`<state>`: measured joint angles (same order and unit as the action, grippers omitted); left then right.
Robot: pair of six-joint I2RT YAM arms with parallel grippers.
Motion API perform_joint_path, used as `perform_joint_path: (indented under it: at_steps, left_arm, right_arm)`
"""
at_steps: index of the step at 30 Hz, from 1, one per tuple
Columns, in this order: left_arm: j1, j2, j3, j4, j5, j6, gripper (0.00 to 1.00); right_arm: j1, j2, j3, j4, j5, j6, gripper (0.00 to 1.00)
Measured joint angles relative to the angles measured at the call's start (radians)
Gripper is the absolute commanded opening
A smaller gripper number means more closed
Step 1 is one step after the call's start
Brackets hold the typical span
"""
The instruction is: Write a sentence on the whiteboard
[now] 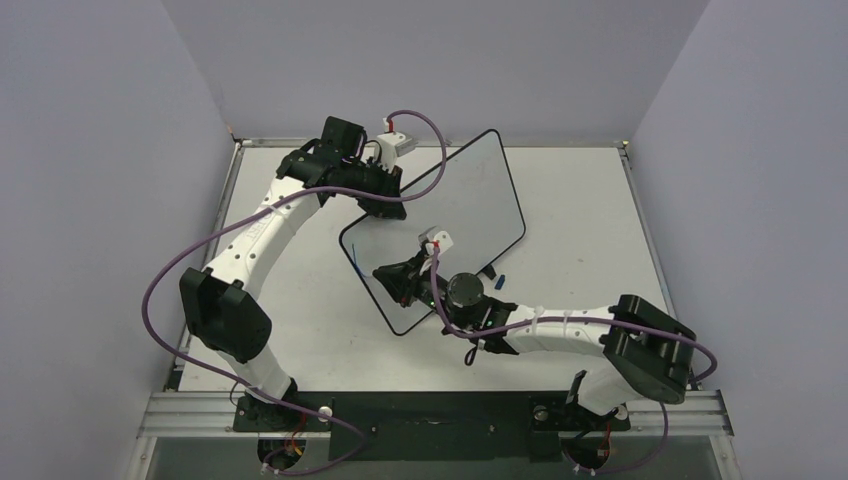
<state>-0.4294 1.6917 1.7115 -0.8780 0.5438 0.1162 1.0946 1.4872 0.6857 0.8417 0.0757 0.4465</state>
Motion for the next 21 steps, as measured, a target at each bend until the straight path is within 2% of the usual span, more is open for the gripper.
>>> perform_joint_path:
  at_steps: [10,21]
  left_arm:
    - [-0.001,-0.001,0.0,-0.001,-0.005,-0.003,0.0]
    - [-0.002,-0.001,0.0,-0.001,-0.006,-0.003,0.0]
  right_arm:
    - [0.019,-0.106,0.051,-0.107,0.01,-0.022,0.0]
    - [0.001,-0.092,0.161,-0.133,0.078,-0.053,0.0]
